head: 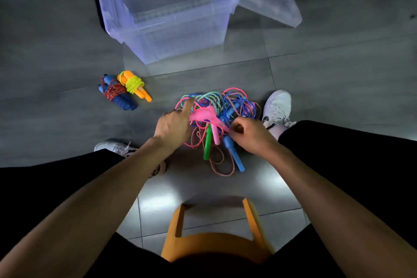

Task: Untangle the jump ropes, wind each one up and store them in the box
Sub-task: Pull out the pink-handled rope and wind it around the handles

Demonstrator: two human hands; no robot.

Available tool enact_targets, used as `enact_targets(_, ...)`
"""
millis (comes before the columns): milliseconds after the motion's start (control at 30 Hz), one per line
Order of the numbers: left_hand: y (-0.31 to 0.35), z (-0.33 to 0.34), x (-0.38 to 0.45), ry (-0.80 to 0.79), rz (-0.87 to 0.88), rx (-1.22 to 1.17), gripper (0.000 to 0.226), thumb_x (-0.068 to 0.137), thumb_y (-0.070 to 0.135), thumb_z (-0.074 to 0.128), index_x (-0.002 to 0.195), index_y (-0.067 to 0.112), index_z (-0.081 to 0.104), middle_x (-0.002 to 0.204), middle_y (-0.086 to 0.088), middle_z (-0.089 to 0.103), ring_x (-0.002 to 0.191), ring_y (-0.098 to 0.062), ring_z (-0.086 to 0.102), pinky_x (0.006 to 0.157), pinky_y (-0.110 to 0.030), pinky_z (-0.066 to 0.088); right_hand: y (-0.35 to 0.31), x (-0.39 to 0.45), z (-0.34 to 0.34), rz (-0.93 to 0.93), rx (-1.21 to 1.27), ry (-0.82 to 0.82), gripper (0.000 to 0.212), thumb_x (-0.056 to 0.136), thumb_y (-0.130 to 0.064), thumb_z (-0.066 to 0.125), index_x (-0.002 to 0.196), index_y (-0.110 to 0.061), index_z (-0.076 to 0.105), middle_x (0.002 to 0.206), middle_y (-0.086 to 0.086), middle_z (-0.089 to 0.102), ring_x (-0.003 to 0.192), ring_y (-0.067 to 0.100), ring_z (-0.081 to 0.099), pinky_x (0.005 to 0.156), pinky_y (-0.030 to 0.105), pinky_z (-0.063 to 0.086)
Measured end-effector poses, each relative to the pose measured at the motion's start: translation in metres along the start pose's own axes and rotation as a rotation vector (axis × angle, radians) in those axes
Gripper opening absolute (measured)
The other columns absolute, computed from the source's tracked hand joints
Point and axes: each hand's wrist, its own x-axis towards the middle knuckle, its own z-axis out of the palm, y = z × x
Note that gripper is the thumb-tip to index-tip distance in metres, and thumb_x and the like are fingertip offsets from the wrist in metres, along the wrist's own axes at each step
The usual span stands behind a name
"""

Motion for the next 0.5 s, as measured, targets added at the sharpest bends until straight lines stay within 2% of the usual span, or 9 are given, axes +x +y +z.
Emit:
enact_targets(67,-0.003,-0.033,-0.016,-0.012,0.095,0.002,0.071,0.084,0.014,0.057,0.147,0.023,0.025,0.111,-0.014,0.065,0.095,-0.041,0.065,0.073,-0.042,0.049,-0.011,-0.002,-0.005,-0.048,-0.032,0.003,0.011,0.085,-0.018,0.065,0.096,-0.016,0.068,0.098,0.003,0.072,0.092,0.021,0.066,0.080,0.031,0.051)
enact_targets(167,-0.015,-0.085,-0.043,0.054,0.250,-0.004,0.060,0.077,0.025,0.044,0.137,0.026,0.043,0.119,-0.005,0.061,0.106,-0.033,0.062,0.081,-0.041,0.053,-0.038,-0.004,-0.024,-0.147,-0.040,0.035,0.021,0.084,-0.010,0.065,0.105,-0.013,0.066,0.098,0.000,0.065,0.088,0.017,0.060,0.084,0.026,0.046)
enact_targets(267,-0.026,-0.131,-0.064,0.180,0.318,-0.044,0.056,0.068,0.030,0.041,0.120,0.028,0.060,0.106,0.000,0.067,0.100,-0.028,0.063,0.077,-0.034,0.050,-0.075,-0.009,-0.049,-0.305,0.014,0.014,0.046,0.082,-0.008,0.068,0.127,-0.014,0.058,0.123,0.003,0.056,0.107,0.016,0.056,0.094,0.025,0.043)
enact_targets(367,-0.030,-0.161,-0.079,0.275,0.263,-0.075,0.044,0.064,0.034,0.050,0.107,0.037,0.062,0.092,0.010,0.070,0.092,-0.020,0.064,0.072,-0.030,0.048,-0.112,-0.021,-0.074,-0.441,0.038,-0.095,0.069,0.082,-0.005,0.069,0.144,-0.020,0.043,0.142,-0.004,0.042,0.126,0.007,0.043,0.098,0.017,0.035)
enact_targets(433,-0.033,-0.172,-0.082,0.321,0.192,-0.241,0.038,0.064,0.036,0.053,0.100,0.040,0.062,0.082,0.016,0.069,0.079,-0.015,0.065,0.070,-0.032,0.052,-0.132,-0.025,-0.082,-0.455,0.030,-0.136,0.068,0.083,-0.005,0.068,0.144,-0.024,0.043,0.145,-0.007,0.043,0.129,0.008,0.044,0.104,0.022,0.036)
enact_targets(500,-0.035,-0.180,-0.081,0.327,0.180,-0.448,0.031,0.066,0.032,0.057,0.095,0.039,0.065,0.074,0.016,0.068,0.066,-0.013,0.064,0.066,-0.033,0.053,-0.146,-0.027,-0.087,-0.442,0.089,-0.142,0.048,0.087,-0.011,0.065,0.131,-0.025,0.056,0.132,0.000,0.059,0.116,0.019,0.059,0.104,0.037,0.045)
